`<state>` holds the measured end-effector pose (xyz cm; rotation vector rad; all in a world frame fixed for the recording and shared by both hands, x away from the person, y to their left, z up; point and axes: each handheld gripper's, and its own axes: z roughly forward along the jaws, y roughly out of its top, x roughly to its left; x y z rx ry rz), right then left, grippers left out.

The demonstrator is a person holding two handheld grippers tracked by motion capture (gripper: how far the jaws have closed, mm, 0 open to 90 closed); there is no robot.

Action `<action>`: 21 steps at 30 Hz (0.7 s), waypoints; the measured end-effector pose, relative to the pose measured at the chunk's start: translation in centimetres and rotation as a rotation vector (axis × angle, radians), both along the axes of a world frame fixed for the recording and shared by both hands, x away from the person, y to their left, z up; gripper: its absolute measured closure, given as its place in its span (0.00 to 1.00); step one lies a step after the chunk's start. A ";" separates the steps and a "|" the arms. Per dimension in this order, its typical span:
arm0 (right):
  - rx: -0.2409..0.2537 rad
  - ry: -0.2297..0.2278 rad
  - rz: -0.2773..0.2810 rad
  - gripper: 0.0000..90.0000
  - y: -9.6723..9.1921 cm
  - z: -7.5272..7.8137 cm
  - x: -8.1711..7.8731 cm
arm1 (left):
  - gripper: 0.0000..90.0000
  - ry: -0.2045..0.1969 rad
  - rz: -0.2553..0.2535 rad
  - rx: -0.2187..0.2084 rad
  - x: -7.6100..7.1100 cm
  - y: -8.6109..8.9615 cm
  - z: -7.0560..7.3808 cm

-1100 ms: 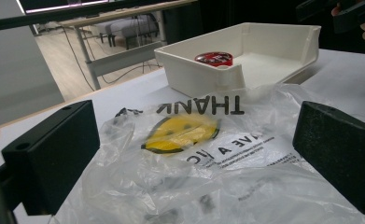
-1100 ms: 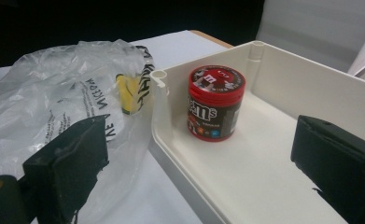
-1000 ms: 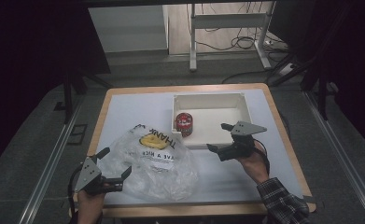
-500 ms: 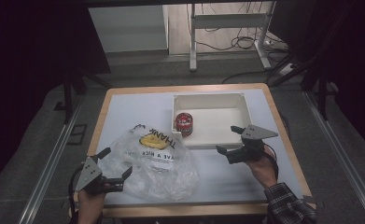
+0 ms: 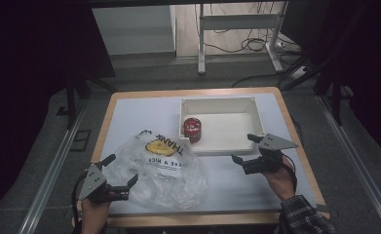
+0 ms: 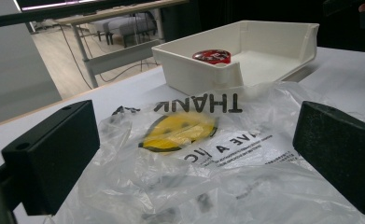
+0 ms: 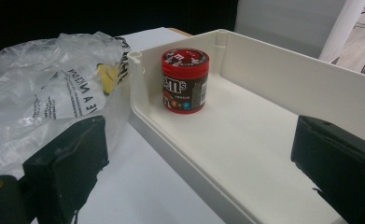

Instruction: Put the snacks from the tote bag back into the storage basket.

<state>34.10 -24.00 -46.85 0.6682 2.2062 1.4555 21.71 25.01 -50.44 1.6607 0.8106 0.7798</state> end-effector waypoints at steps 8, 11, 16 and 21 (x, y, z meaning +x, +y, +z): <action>-0.004 -0.003 -0.005 0.05 -0.6 -0.1 -0.7 | 0.00 0.001 0.001 0.003 0.0 0.0 0.0; -0.006 -0.004 -0.007 0.05 -0.9 -0.1 -0.9 | 0.00 0.001 0.001 0.003 0.0 0.0 0.0; -0.014 -0.003 -0.012 0.05 -1.4 -0.3 -1.2 | 0.00 0.001 0.002 0.003 0.0 0.0 0.0; -0.013 0.000 -0.016 0.05 -1.8 -0.4 -1.5 | 0.00 0.002 0.001 0.004 0.0 0.0 0.0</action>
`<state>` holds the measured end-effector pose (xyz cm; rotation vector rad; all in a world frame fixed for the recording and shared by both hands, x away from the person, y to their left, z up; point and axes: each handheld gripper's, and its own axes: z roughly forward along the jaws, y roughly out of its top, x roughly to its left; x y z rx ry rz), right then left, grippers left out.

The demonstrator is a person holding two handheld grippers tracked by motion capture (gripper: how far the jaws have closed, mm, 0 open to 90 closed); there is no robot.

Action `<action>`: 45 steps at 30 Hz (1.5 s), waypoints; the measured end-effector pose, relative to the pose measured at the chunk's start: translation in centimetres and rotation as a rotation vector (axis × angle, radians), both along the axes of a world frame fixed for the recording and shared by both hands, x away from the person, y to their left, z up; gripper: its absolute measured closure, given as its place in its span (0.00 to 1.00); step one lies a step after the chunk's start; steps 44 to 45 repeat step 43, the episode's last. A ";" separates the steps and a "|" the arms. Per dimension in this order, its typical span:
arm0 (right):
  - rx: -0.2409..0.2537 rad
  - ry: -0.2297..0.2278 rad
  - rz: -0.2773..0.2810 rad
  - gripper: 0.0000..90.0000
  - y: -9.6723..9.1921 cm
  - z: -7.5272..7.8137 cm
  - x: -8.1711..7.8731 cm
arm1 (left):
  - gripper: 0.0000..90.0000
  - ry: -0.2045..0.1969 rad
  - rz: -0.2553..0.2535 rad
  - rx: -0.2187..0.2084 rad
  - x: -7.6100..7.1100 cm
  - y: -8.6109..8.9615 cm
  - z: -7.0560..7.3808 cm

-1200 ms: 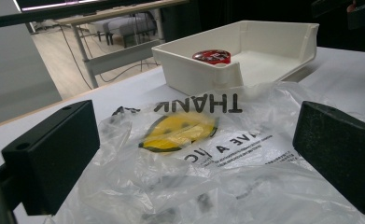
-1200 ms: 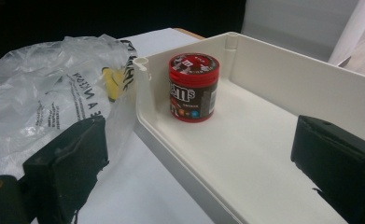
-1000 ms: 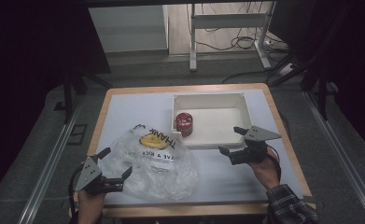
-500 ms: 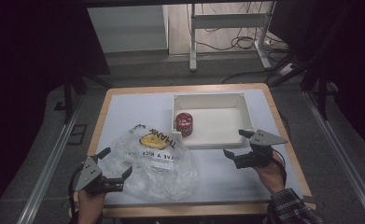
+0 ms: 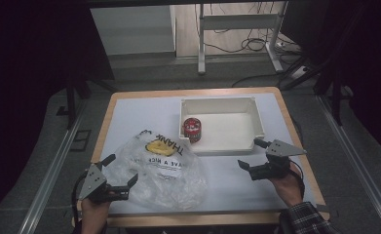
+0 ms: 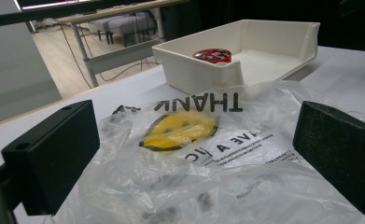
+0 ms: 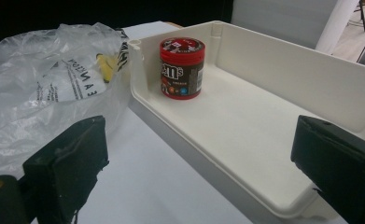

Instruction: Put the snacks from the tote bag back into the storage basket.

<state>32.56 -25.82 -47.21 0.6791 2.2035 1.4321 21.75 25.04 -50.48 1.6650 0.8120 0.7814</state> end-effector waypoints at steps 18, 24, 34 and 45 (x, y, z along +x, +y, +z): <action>0.012 0.008 -0.028 0.05 -2.3 0.0 -1.5 | 0.00 0.003 0.001 0.004 0.0 0.0 0.0; -0.004 0.008 -0.038 0.05 -2.9 0.0 -2.0 | 0.00 0.006 -0.002 0.006 0.0 -0.1 -0.1; -0.023 0.020 -0.064 0.05 -4.0 -0.1 -2.9 | 0.01 0.008 -0.003 0.009 0.1 -0.1 -0.1; -0.019 0.039 -0.073 0.05 -4.5 -0.3 -3.1 | 0.00 0.010 -0.003 0.011 0.1 -0.2 -0.1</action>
